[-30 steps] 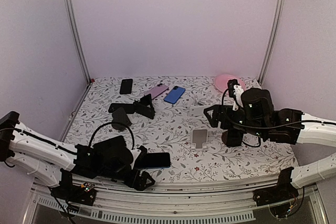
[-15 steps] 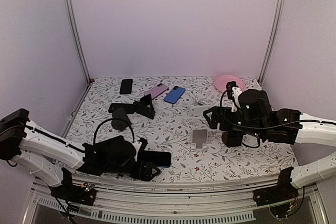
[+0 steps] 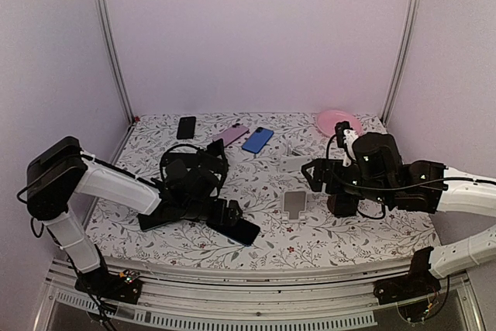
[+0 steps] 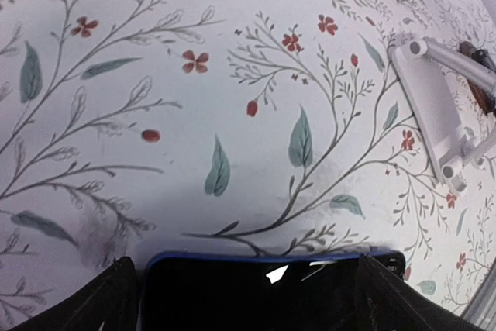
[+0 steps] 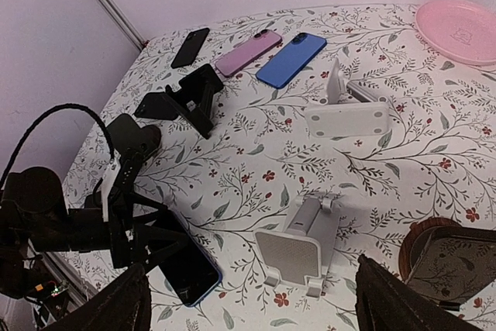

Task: Place the phone on the phone stand
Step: Move the phone to the center of the board.

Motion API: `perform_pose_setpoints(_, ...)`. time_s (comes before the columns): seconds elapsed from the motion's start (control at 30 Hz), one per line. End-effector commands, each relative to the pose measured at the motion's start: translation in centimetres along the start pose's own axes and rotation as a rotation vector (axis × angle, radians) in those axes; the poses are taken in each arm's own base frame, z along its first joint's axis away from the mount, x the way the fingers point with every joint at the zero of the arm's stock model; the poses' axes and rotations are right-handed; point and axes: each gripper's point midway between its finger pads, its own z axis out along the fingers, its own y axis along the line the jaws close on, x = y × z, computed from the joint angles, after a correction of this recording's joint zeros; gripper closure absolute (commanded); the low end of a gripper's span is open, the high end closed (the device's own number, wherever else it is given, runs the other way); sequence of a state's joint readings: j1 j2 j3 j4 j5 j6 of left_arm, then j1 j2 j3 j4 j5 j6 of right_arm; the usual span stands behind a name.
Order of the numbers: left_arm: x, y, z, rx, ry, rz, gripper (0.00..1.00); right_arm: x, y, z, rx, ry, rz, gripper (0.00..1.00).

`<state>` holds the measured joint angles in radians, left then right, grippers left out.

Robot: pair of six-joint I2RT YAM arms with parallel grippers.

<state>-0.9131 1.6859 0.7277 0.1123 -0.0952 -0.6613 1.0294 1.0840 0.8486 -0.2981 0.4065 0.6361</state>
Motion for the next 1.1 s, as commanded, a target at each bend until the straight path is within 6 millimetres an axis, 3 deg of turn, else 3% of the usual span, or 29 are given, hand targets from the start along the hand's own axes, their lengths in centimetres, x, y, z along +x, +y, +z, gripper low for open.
perform_pose_setpoints(0.0, 1.1, 0.1, 1.5, -0.03, 0.093, 0.064, 0.04, -0.4, -0.4, -0.9, 0.015, -0.007, 0.003, 0.09)
perform_pose_setpoints(0.2, -1.3, 0.6, -0.6, -0.084, 0.009, 0.067, 0.03, -0.4, -0.8, -1.7, 0.013, -0.014, 0.009, 0.09)
perform_pose_setpoints(0.3, -2.9, -0.8, -2.1, -0.044, -0.034, 0.091, 0.03, -0.3, -0.9, -1.6, 0.017, -0.013, 0.009, 0.09)
perform_pose_setpoints(0.37, -3.3, -2.9, -2.6, 0.013, -0.039, 0.118, 0.03, -0.3, -0.9, -1.5, 0.018, -0.009, 0.009, 0.09)
perform_pose_setpoints(0.53, -2.0, -9.5, -1.7, 0.157, 0.017, 0.212, 0.04, -0.3, -0.9, -1.7, 0.018, -0.005, 0.018, 0.09)
perform_pose_setpoints(0.63, -1.1, -12.1, -0.2, 0.232, 0.053, 0.212, 0.09, -0.3, -0.9, -1.9, 0.009, -0.002, 0.025, 0.09)
perform_pose_setpoints(0.8, 0.0, -13.1, 2.0, 0.263, 0.1, 0.189, 0.27, -0.4, -1.1, -2.5, 0.01, -0.001, 0.028, 0.09)
perform_pose_setpoints(1.07, 2.5, -12.8, 3.1, 0.261, 0.171, 0.198, 0.37, -0.5, -1.2, -2.9, 0.001, -0.009, 0.035, 0.09)
